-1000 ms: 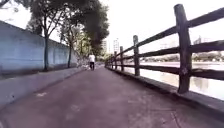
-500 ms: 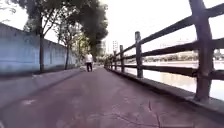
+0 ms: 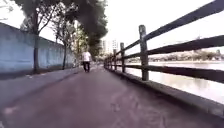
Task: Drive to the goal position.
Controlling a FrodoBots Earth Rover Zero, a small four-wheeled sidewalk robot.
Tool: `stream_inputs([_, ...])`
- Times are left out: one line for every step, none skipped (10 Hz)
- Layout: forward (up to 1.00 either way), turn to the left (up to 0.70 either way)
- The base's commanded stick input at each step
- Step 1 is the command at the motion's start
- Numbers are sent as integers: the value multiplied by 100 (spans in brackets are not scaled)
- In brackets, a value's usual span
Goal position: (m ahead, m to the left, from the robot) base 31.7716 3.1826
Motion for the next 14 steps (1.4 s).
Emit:
stream_inputs([100, 1])
stream_inputs([100, 1])
stream_inputs([100, 1])
stream_inputs([100, 7])
stream_inputs([100, 10])
stream_inputs([100, 1])
stream_inputs([100, 1])
stream_inputs([100, 1])
stream_inputs([100, 1])
stream_inputs([100, 1])
stream_inputs([100, 1])
stream_inputs([100, 1])
stream_inputs([100, 4])
stream_inputs([100, 8])
